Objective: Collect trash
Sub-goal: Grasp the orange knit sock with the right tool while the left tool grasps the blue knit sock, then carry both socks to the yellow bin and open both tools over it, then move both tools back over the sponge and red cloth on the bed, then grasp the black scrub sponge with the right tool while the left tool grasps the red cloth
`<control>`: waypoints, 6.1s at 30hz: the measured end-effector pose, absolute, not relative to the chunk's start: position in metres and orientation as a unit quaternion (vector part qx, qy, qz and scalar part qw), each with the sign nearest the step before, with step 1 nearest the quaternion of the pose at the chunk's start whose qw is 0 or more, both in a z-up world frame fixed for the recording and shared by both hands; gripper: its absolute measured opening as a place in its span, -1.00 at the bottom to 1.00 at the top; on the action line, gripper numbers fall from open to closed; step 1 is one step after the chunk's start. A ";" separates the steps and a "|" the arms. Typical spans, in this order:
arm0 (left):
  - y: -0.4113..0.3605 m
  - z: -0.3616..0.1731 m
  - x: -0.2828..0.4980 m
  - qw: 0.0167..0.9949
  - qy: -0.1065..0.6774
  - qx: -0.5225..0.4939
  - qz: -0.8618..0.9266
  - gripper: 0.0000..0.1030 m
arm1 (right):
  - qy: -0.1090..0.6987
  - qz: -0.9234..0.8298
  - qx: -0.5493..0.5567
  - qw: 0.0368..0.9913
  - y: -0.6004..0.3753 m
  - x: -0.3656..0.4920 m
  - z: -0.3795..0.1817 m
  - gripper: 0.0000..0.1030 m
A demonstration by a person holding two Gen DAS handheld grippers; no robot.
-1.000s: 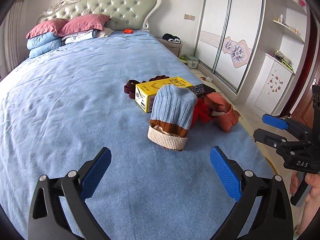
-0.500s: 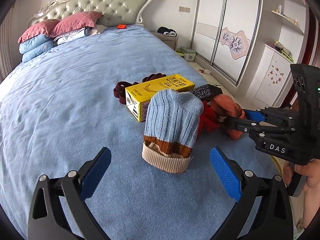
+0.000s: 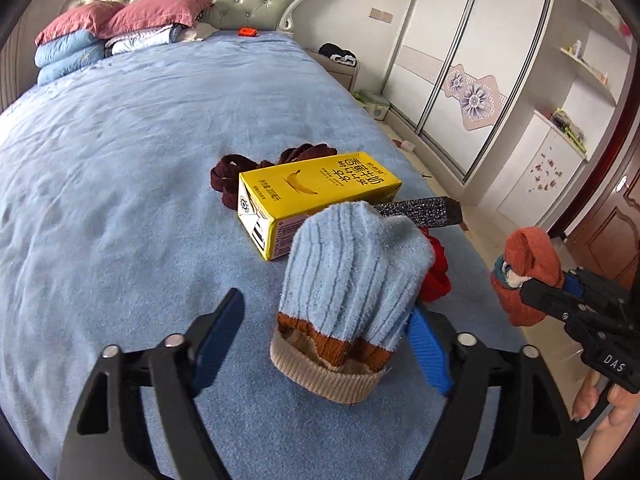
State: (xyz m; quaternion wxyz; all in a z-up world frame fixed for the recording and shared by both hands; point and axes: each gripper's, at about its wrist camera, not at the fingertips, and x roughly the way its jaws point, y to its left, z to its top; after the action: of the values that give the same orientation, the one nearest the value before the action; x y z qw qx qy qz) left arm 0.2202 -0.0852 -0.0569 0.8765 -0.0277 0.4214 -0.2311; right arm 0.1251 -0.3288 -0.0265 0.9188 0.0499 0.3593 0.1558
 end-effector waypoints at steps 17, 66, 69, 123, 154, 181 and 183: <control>-0.050 -0.030 0.161 0.897 0.365 -0.054 -0.245 -0.60 | 0.357 0.160 0.074 0.917 -0.334 0.090 -0.024 -0.42; -0.427 -0.094 0.024 0.728 0.441 0.197 -0.487 -0.59 | 0.382 -0.063 0.147 0.910 -0.567 -0.116 -0.084 -0.41; -0.438 -0.104 0.025 0.720 0.448 0.205 -0.489 -0.59 | 0.391 -0.069 0.154 0.905 -0.575 -0.117 -0.096 -0.41; -0.287 -0.030 0.037 0.851 0.344 0.130 -0.375 0.76 | 0.356 0.016 0.146 0.923 -0.503 -0.066 -0.048 0.29; -0.084 -0.034 0.154 0.894 0.382 0.044 -0.230 0.88 | 0.329 0.152 0.063 0.930 -0.311 0.118 -0.020 0.38; -0.094 -0.051 0.187 0.875 0.416 0.030 -0.244 0.88 | 0.285 0.208 -0.266 0.897 -0.241 0.179 -0.050 -0.42; -0.094 -0.052 0.188 0.875 0.418 0.032 -0.241 0.88 | 0.292 0.206 -0.257 0.898 -0.242 0.178 -0.050 -0.44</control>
State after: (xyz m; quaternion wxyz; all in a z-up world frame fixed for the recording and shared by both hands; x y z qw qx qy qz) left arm 0.1879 -0.0945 -0.0519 0.8753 0.0317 0.4180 -0.2411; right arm 0.1781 -0.2422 -0.0505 0.8977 -0.2573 0.2921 0.2064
